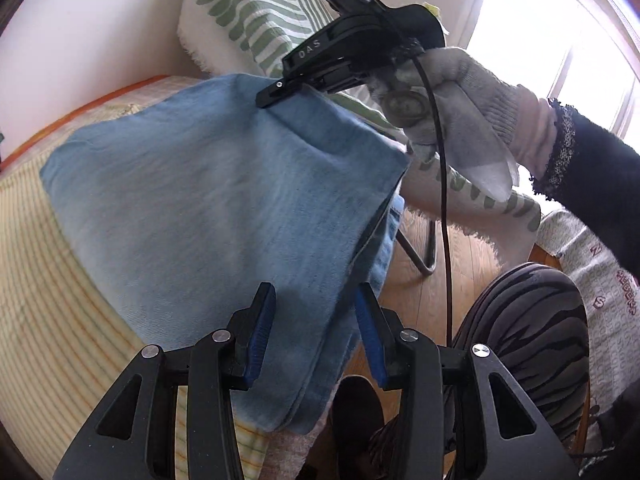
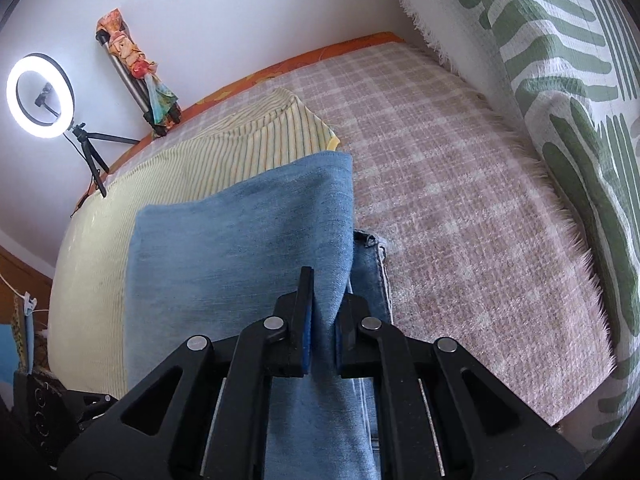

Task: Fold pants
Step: 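Lay the edge down and open the right tool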

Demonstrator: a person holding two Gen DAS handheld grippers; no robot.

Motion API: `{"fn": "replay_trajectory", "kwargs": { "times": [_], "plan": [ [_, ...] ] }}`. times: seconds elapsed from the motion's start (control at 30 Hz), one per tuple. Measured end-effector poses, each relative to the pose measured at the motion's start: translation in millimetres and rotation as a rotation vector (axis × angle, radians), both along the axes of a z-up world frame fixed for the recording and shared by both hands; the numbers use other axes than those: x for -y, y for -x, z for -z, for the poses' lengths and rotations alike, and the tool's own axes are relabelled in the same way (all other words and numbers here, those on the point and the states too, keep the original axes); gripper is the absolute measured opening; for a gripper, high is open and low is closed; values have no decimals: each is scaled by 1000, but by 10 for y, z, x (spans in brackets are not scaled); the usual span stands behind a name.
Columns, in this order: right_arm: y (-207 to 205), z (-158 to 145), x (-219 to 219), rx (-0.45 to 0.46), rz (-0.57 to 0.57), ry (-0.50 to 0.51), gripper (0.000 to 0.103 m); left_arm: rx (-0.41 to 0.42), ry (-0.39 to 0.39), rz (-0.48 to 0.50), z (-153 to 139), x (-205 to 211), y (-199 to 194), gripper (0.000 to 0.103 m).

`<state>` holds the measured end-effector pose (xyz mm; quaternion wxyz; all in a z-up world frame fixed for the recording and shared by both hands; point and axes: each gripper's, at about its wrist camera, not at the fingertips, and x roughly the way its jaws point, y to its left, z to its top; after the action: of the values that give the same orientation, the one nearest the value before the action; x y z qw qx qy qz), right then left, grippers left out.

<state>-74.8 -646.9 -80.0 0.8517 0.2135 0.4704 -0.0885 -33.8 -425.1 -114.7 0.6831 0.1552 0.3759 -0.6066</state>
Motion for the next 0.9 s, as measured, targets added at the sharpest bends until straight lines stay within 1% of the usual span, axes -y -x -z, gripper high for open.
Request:
{"fn": "replay_trajectory", "kwargs": {
  "times": [0.07,0.17,0.27,0.37,0.43,0.57,0.63,0.67,0.7,0.8,0.9],
  "plan": [
    [58,-49,9,-8,27,56,23,-9,6,13,6,31,19,40],
    [178,-188,-13,-6,44,135,25,-10,19,33,13,101,50,40],
    [266,-259,-54,15,33,113,32,-30,44,51,19,182,94,40],
    [276,-205,-151,-4,-7,96,32,-35,58,67,26,251,146,40],
    [270,-134,-206,-24,-23,113,32,-39,60,77,39,280,168,40],
    [238,61,-154,-64,-6,104,34,-59,52,81,91,334,166,40],
    [234,146,-117,-80,0,107,39,-49,38,89,140,359,177,40],
    [225,184,-107,-87,-2,114,43,-39,32,89,157,364,183,40],
    [221,220,-89,-89,-1,114,46,-29,28,90,160,365,195,40],
    [235,277,-40,-85,13,79,49,-4,9,87,103,347,237,40],
    [251,259,-12,-81,23,66,50,36,2,68,-35,257,248,40]
  ]
}}
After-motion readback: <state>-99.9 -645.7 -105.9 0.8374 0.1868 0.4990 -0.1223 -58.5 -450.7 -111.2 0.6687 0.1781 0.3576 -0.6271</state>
